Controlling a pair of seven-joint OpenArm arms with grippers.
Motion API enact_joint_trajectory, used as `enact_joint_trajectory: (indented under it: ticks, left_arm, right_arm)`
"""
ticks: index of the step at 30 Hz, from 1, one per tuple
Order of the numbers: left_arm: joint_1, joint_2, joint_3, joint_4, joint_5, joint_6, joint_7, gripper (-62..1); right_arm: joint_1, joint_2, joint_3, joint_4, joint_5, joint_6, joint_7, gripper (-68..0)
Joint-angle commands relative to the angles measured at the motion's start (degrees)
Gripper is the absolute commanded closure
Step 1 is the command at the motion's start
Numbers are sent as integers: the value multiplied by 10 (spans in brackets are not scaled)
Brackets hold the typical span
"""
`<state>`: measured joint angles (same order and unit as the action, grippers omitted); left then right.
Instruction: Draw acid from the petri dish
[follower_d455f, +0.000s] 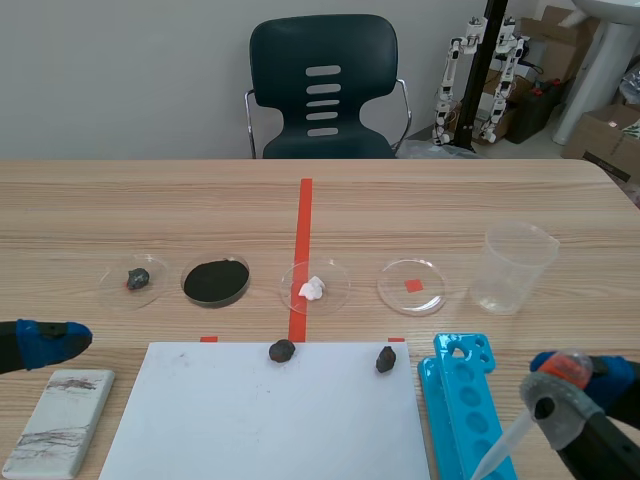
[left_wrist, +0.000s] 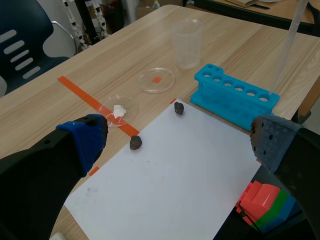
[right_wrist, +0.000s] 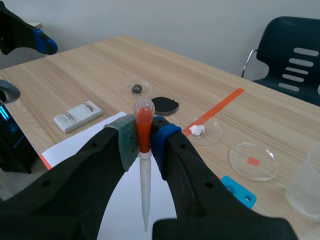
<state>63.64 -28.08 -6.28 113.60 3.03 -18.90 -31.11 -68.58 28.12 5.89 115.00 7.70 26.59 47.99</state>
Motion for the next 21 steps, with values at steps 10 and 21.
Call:
enact_joint_trajectory:
  ticks: [10, 21]
  left_arm:
    - [0, 3, 2, 7, -6, 1, -8, -598]
    - [0, 3, 2, 7, -6, 1, -8, -598]
  right_arm:
    - [2, 3, 2, 7, 5, 0, 13, -64]
    - [8, 2, 2, 7, 5, -3, 7, -64]
